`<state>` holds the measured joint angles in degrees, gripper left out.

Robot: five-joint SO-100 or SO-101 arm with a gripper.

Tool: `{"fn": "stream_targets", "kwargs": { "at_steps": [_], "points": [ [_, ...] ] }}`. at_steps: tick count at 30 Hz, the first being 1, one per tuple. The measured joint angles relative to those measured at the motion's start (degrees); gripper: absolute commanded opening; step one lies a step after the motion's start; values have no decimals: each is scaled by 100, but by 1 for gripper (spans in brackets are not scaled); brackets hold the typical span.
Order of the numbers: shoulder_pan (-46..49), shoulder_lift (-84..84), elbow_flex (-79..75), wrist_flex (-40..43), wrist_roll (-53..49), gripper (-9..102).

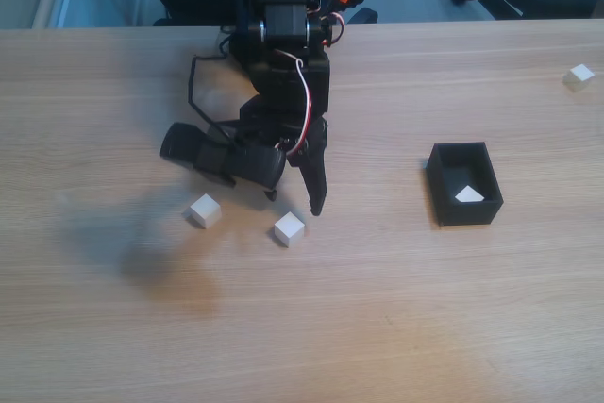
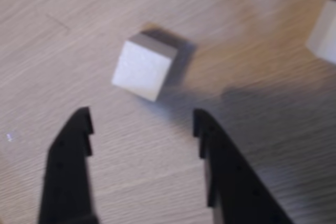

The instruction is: Pick blocks and place them in the box.

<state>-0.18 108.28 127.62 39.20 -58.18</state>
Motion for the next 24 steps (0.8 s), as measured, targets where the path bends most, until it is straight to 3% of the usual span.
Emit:
{"fn": "stream_targets", "kwargs": {
  "at_steps": [24],
  "points": [
    [-88, -1046, -475, -563, 70, 18]
  ]
}}
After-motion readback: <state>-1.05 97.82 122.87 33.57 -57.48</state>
